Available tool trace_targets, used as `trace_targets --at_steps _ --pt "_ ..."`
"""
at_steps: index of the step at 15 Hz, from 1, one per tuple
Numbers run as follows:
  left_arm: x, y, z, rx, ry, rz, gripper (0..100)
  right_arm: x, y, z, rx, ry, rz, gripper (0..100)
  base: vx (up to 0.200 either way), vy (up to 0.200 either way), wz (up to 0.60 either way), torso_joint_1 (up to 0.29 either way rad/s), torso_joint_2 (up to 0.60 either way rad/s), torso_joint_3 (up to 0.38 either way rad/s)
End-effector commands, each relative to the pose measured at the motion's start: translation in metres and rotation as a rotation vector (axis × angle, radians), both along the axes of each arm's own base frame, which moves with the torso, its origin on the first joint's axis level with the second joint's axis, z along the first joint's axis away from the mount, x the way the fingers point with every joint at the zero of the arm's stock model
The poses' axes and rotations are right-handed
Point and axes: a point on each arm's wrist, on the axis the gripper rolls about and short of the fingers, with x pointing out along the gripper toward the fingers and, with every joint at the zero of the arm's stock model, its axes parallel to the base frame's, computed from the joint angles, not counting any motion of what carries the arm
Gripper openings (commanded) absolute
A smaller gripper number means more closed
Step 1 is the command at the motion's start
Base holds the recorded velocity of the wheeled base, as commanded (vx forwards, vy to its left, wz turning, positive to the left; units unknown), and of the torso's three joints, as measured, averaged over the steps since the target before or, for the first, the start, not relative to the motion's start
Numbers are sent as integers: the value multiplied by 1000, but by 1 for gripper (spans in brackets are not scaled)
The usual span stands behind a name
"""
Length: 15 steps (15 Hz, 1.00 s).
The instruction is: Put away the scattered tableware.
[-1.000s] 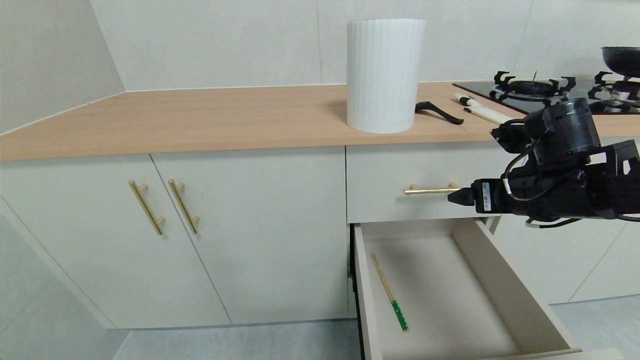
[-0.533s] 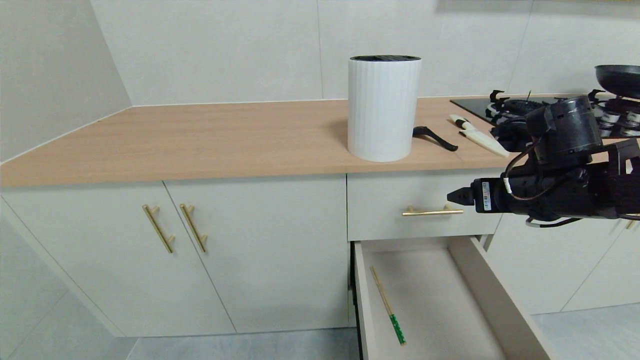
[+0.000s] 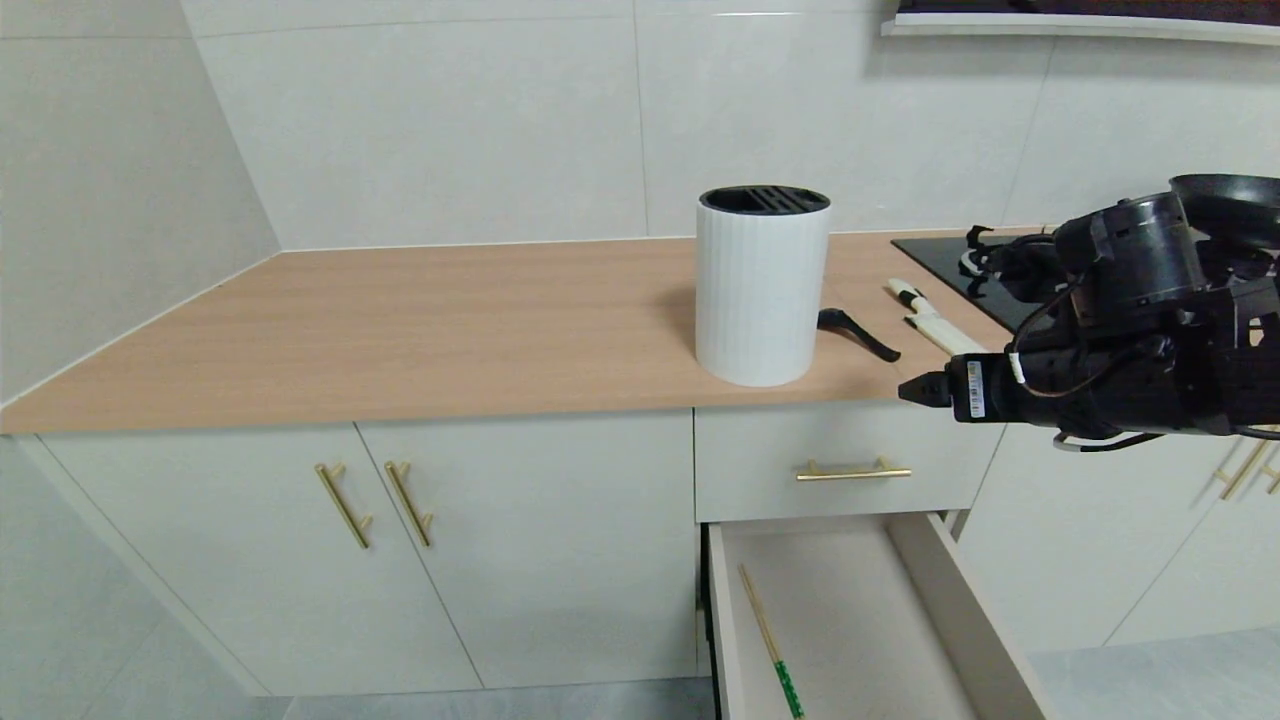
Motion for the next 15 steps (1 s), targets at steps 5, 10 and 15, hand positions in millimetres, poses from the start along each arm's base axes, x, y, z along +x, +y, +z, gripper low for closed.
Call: trace_targets --at_steps 5,10,15 --pt "0 0 0 0 2 0 100 6 2 -6 -4 10 0 100 0 0 0 203 -462 -263" --pt "0 0 0 0 2 0 100 20 2 -12 8 -24 -12 100 0 0 0 35 -73 -38" --pt "0 0 0 0 2 0 100 84 -24 -2 22 -163 147 100 0 0 0 0 0 0"
